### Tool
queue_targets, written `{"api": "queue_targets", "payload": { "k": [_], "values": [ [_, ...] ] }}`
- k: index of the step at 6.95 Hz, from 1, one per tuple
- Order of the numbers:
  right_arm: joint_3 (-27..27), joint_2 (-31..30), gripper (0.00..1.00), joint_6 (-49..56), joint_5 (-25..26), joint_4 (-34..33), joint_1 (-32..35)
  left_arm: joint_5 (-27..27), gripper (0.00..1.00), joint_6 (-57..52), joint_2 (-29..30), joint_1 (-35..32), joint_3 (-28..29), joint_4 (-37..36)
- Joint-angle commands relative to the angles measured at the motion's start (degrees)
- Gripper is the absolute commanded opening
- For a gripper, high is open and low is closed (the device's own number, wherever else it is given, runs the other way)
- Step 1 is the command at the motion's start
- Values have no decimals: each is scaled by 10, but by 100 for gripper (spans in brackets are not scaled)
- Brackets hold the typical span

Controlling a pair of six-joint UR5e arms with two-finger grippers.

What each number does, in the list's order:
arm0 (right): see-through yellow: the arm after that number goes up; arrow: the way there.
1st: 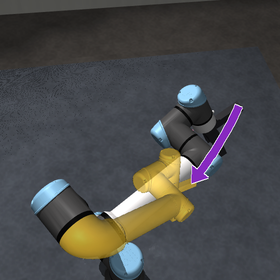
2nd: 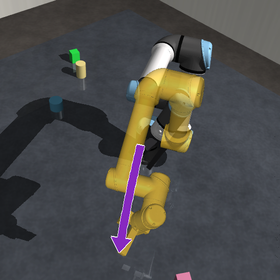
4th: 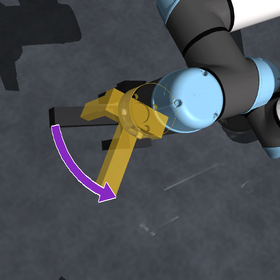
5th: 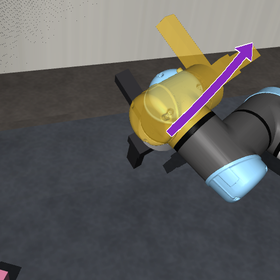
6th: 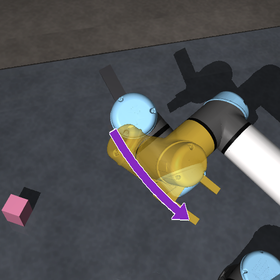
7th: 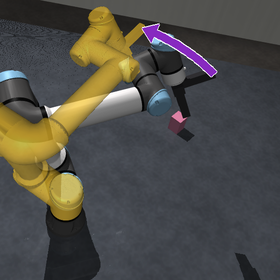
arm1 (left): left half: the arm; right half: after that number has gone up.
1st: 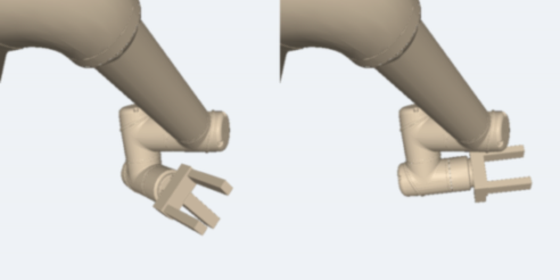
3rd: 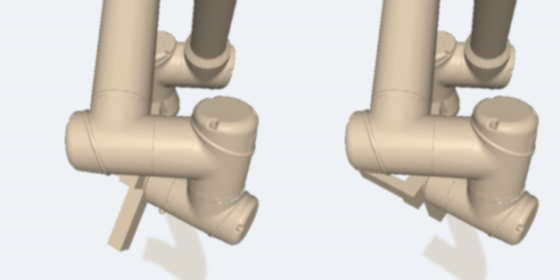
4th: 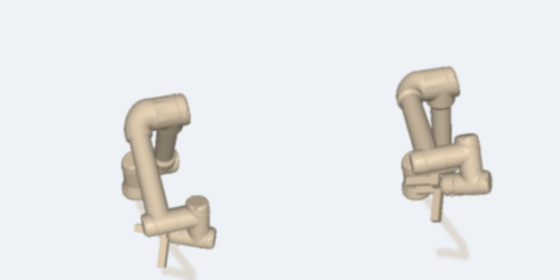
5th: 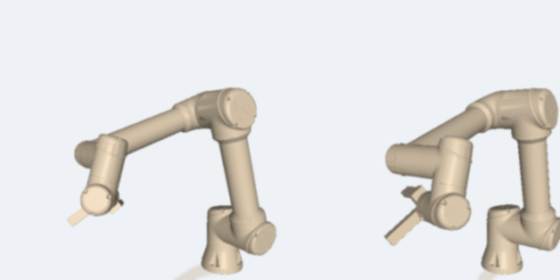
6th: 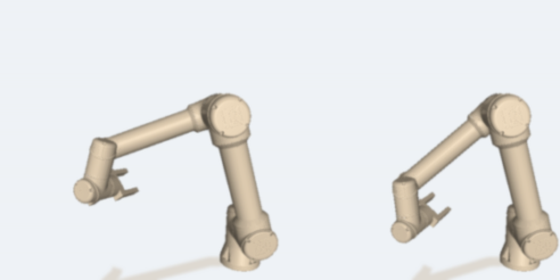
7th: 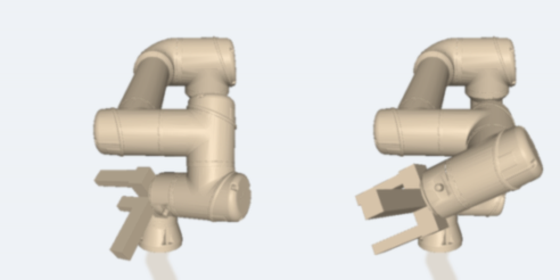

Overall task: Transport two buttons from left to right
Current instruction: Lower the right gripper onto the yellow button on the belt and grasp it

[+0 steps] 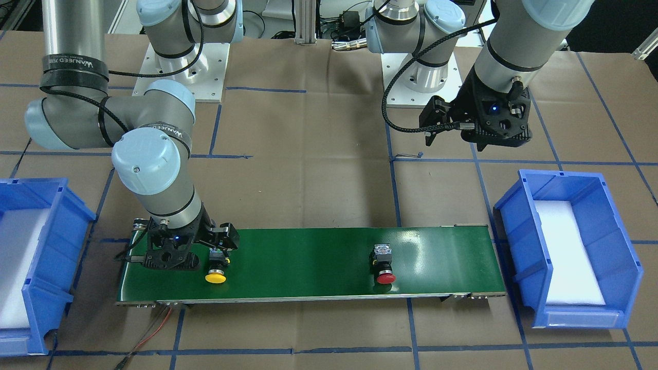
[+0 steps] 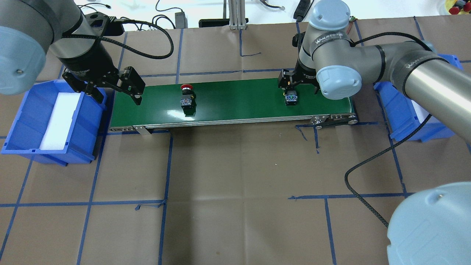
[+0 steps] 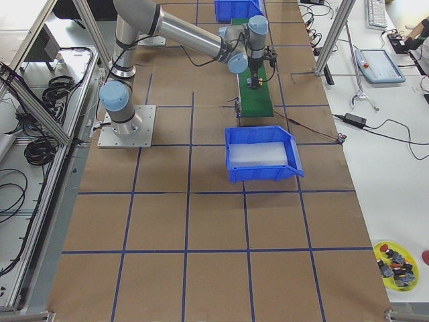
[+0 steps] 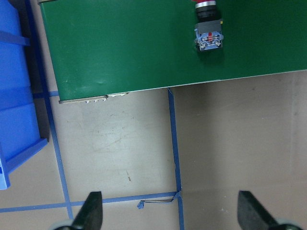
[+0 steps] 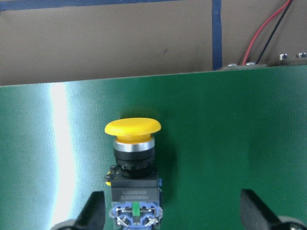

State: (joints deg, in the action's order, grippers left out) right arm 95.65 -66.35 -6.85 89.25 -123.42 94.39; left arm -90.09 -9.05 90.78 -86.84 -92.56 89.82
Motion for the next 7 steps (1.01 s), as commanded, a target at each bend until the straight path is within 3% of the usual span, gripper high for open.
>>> {"api": "queue_targets", "payload": {
  "k": [1, 2, 3, 4, 7],
  "values": [
    [8, 14, 100, 0, 0, -3, 0, 0, 100, 0, 0, 0, -1, 0],
    [8, 21, 100, -1, 0, -4, 0, -1, 100, 0, 0, 0, -1, 0],
    [5, 25, 57, 3, 0, -4, -1, 0, 100, 0, 0, 0, -1, 0],
    [4, 22, 7, 8, 3, -2, -1, 0, 100, 0, 0, 0, -1, 0],
    [-3, 11, 5, 11, 8, -3, -6, 0, 100, 0, 0, 0, -1, 0]
  ]
}}
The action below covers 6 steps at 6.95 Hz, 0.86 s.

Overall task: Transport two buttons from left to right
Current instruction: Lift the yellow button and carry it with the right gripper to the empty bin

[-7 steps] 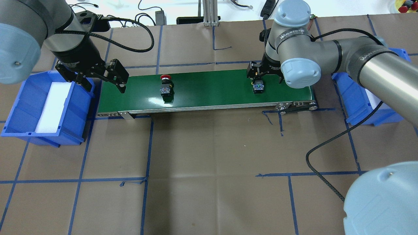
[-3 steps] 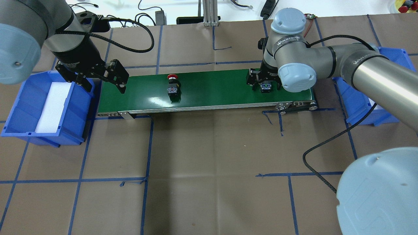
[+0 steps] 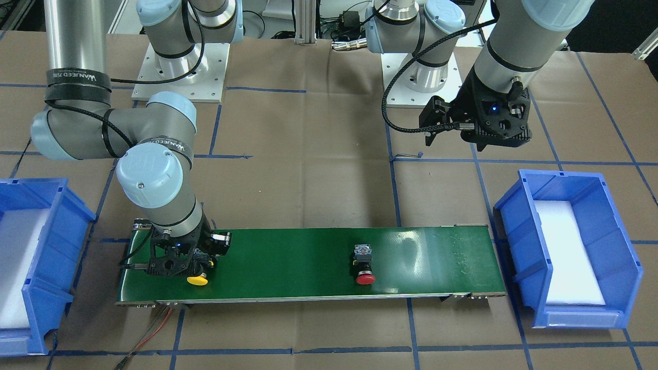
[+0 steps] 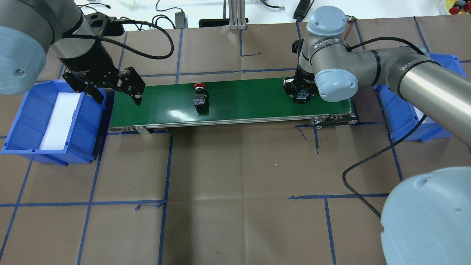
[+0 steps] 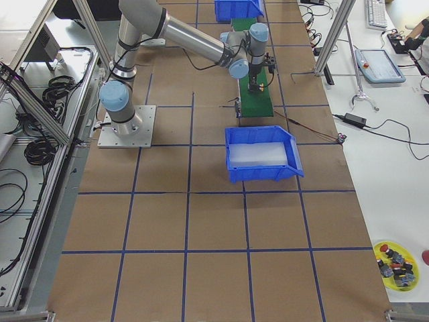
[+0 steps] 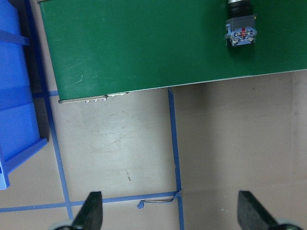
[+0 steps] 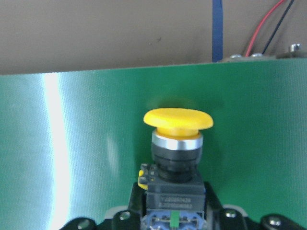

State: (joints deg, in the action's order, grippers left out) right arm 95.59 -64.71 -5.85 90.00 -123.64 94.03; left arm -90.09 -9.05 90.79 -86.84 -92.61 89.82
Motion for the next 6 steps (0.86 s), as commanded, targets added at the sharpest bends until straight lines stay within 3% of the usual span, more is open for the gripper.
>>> {"api": "queue_targets", "payload": {
  "k": [1, 2, 3, 4, 6],
  "values": [
    [-13, -25, 6, 1, 3, 3, -13, 0, 100, 0, -1, 0, 0, 0],
    [-35, -57, 7, 1, 0, 19, -37, 0, 100, 0, -1, 0, 0, 0],
    [-60, -91, 7, 32, -5, 105, -87, 0, 100, 0, -1, 0, 0, 0],
    [-82, -103, 7, 92, -4, 148, -157, 0, 100, -1, -1, 0, 0, 0],
    [-94, -100, 7, 325, 3, 144, -283, 0, 100, 0, -1, 0, 0, 0]
  ]
}}
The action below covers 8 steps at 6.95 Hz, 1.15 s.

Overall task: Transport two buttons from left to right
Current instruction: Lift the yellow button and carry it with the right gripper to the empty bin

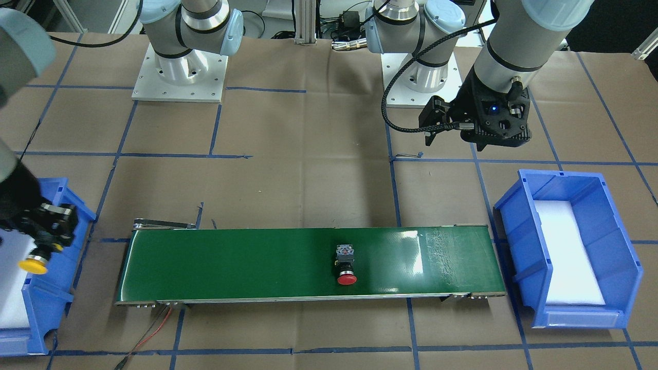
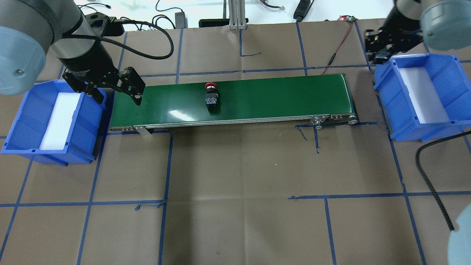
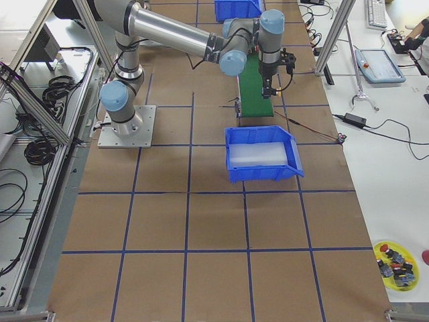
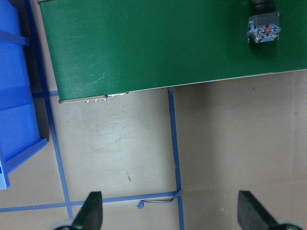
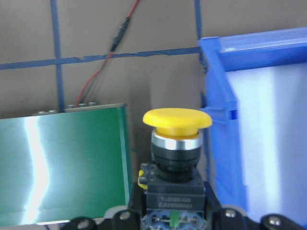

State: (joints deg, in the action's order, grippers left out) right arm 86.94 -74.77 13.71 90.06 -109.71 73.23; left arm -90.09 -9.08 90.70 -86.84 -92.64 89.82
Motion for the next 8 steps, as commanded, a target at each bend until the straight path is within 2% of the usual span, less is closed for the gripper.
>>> {"api": "queue_targets", "payload": {
  "k": [1, 3, 4, 6, 7, 8],
  "values": [
    [-7, 8, 6, 208, 2, 2, -110, 0, 100, 0, -1, 0, 0, 0],
    [1, 47, 6, 263, 2, -2, -149, 0, 100, 0, 0, 0, 0, 0],
    [31, 60, 6, 263, 1, -25, -150, 0, 100, 0, 0, -1, 0, 0],
    [125, 61, 7, 258, 1, -161, -150, 0, 100, 0, 1, -1, 0, 0],
    [157, 63, 7, 259, 2, -196, -150, 0, 100, 0, 1, 0, 0, 0],
    [175, 62, 7, 259, 3, -200, -150, 0, 100, 0, 1, -1, 0, 0]
  ]
}}
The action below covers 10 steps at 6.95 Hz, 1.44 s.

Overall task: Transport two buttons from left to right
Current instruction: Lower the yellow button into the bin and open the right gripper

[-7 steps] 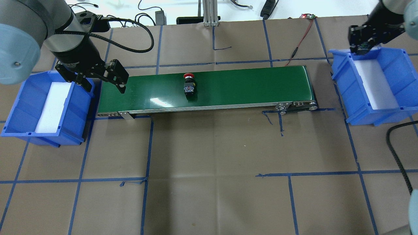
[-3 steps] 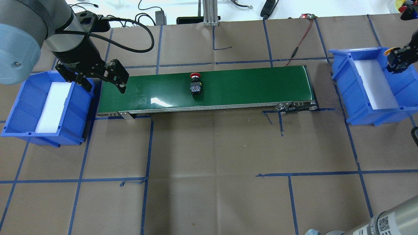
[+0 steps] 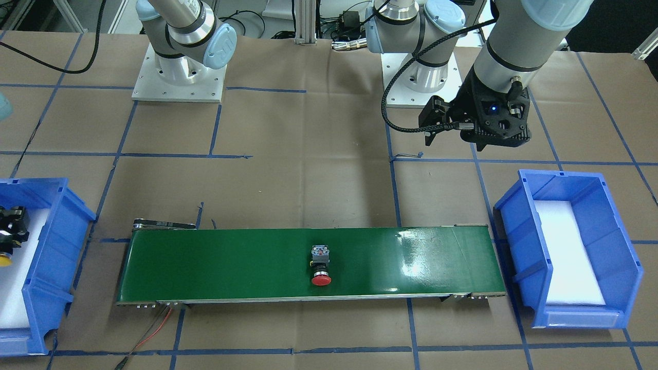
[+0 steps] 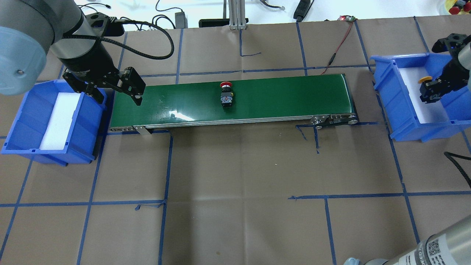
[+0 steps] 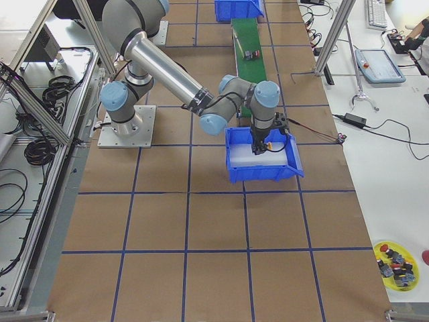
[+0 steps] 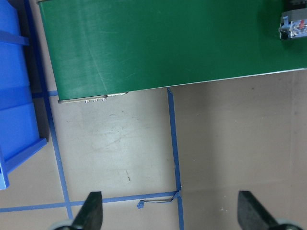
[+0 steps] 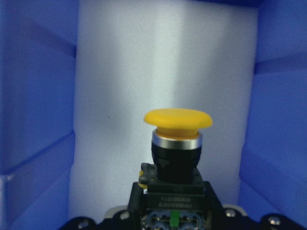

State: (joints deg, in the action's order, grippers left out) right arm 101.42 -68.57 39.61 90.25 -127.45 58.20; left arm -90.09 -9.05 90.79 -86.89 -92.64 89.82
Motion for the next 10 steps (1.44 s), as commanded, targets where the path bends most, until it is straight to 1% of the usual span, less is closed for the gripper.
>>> {"api": "queue_targets", "payload": {
  "k": [1, 3, 4, 5, 6, 7, 9, 10],
  "values": [
    [43, 1, 7, -1, 1, -22, -4, 0, 100, 0, 0, 1, 0, 0],
    [58, -1, 7, 0, 2, -20, -14, 0, 100, 0, 0, 1, 0, 0],
    [58, 0, 11, 0, 16, -17, -14, 0, 100, 0, -1, 1, 0, 0],
    [58, 0, 71, -2, 30, -19, -14, 0, 100, 0, 0, 0, 0, 0],
    [58, -1, 95, -5, 29, -18, -14, 0, 100, 0, 0, 0, 0, 0],
    [58, -1, 99, -5, 25, -17, -13, 0, 100, 0, 0, 1, 0, 0],
    [53, -5, 100, -5, 21, -19, -13, 0, 100, 0, 0, 0, 0, 0],
    [40, -11, 100, -4, 19, -18, -13, 0, 100, 0, 0, 1, 0, 0]
  ]
}}
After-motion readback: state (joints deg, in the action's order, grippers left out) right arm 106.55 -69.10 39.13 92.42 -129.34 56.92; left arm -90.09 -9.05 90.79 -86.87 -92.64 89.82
